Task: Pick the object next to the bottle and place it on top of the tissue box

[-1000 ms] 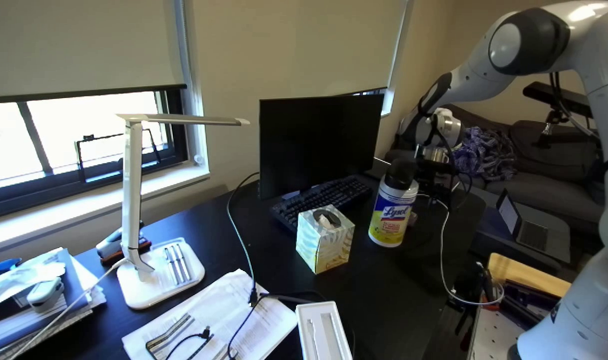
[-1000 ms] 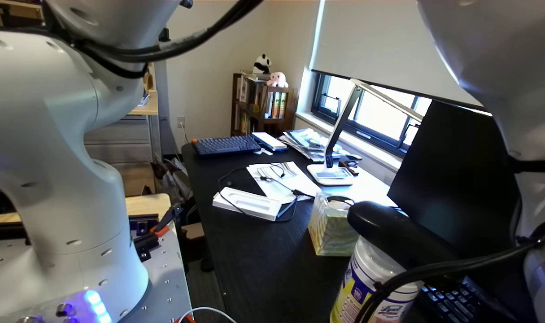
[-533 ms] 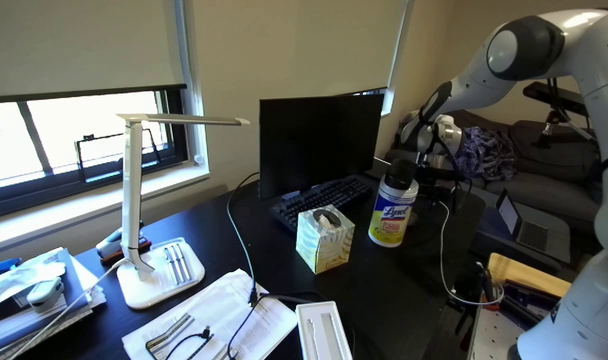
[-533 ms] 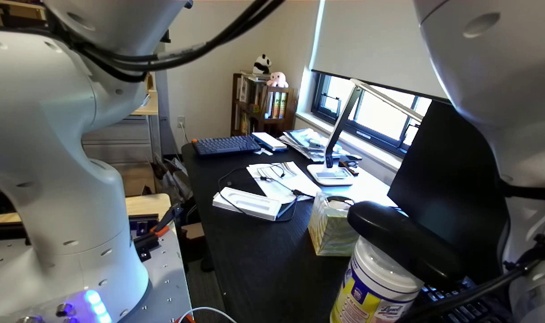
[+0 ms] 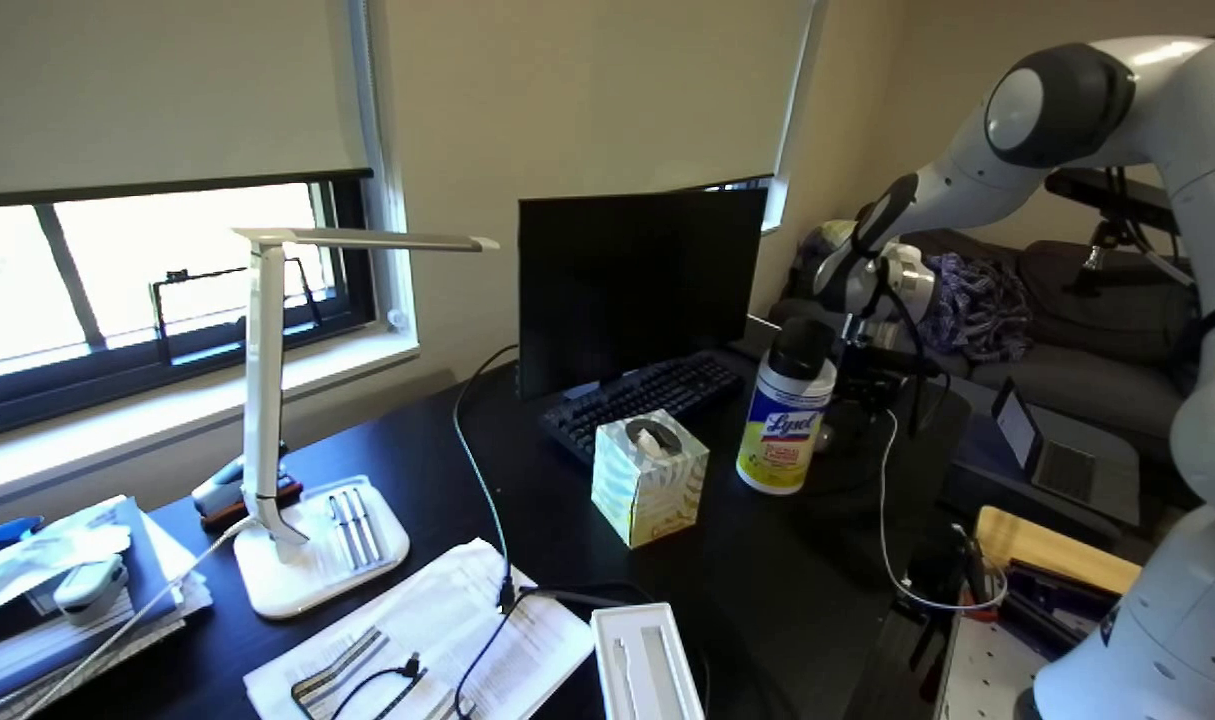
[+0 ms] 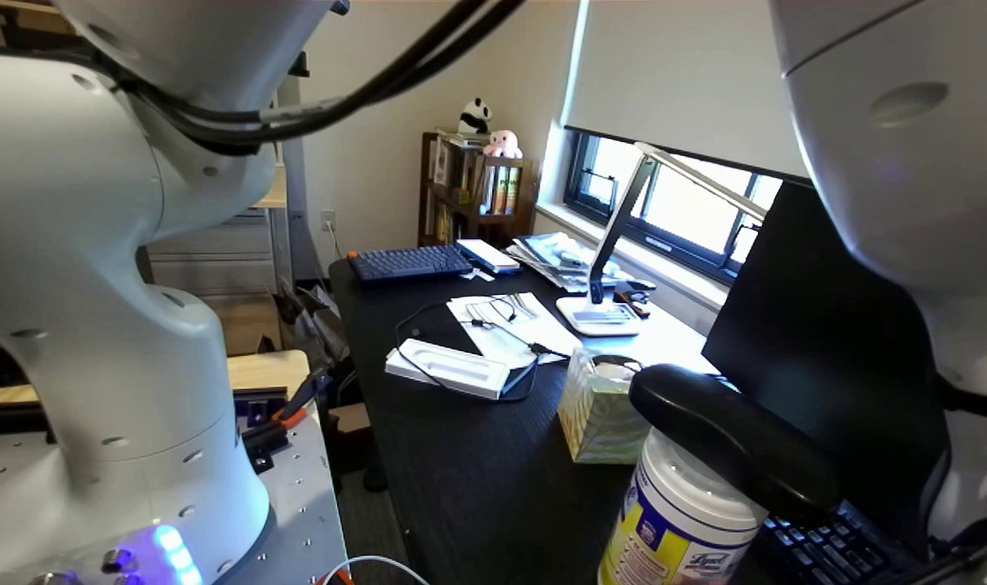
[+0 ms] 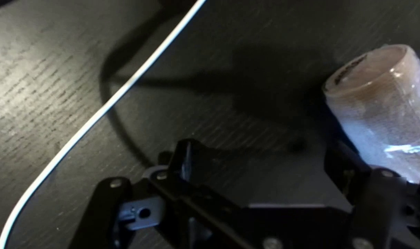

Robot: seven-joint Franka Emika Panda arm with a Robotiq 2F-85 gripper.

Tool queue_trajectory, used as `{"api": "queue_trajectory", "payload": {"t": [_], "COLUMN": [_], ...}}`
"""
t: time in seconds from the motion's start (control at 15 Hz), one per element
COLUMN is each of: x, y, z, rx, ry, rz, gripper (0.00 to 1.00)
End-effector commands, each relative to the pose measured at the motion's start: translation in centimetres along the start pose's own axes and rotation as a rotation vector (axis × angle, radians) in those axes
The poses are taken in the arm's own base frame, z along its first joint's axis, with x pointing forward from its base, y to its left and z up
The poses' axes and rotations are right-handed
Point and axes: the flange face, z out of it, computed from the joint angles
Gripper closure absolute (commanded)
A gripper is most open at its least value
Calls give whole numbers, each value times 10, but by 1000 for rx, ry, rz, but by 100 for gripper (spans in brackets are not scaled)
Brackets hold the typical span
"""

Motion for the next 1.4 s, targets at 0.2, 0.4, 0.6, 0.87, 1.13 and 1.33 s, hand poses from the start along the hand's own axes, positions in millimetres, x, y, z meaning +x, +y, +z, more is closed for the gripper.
{"api": "queue_trajectory", "payload": {"t": [0.2,0.4,0.6,0.87,1.13,1.33], "x": [-3,-8,-18,-7,-13,-15], "y": [36,27,2,2,-1,-16], "z": [-15,-26,-39,-34,-40,-58], "rx": [100,104,119,103,107,116], "ry": [26,40,33,36,45,87], "rz": [-45,-86,-86,-97,-100,-156], "gripper": [0,0,0,0,0,0]}}
